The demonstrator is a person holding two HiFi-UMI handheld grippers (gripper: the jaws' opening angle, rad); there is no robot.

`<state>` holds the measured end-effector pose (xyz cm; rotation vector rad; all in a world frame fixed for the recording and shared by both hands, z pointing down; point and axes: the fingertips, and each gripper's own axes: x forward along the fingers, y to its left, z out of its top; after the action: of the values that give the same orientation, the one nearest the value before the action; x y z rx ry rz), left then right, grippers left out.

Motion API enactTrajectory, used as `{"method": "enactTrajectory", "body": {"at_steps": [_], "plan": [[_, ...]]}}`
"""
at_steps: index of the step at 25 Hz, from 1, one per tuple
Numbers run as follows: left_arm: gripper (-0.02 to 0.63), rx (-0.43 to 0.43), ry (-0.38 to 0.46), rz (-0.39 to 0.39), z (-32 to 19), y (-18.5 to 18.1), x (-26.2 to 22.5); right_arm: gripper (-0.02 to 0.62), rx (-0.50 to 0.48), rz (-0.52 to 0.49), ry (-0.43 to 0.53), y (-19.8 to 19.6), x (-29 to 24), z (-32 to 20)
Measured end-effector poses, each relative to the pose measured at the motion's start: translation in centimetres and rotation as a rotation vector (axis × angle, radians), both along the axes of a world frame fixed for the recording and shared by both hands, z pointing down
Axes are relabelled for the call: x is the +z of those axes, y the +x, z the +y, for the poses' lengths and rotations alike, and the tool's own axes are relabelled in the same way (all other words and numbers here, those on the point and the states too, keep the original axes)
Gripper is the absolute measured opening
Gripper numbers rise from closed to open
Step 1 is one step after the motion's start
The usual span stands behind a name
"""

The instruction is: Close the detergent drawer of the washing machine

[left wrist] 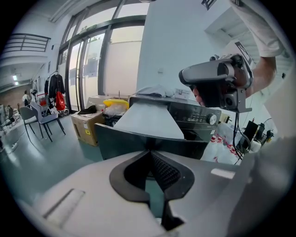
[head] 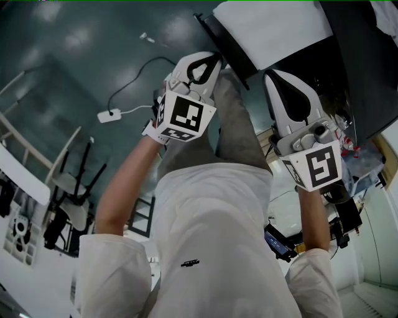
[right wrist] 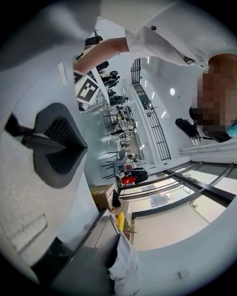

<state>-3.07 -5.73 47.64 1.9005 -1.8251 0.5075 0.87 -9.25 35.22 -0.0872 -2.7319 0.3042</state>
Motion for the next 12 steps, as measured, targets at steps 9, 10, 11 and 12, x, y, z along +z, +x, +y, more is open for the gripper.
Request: {"method": "enactTrajectory", "body": {"at_steps": [9, 10, 11, 12], "plan": [[0.017, -0.002, 0.020, 0.016, -0.2, -0.1, -0.3, 0.003, 0.095, 0.013, -0.023, 1.4, 1.6, -1.7], [0.017, -0.014, 0.017, 0.029, -0.2, -0.1, -0.3, 0.003, 0.101, 0.012, -0.027, 1.6, 1.6, -1.9], [0.017, -0.026, 0.015, 0.040, -0.1, -0.1, -0.4, 0.003, 0.105, 0.012, -0.029, 1.8, 1.6, -2.1], [0.017, -0.035, 0.014, 0.050, -0.1, -0.1, -0.4, 0.003, 0.108, 0.013, -0.032, 2.0, 1.7, -2.3]]}}
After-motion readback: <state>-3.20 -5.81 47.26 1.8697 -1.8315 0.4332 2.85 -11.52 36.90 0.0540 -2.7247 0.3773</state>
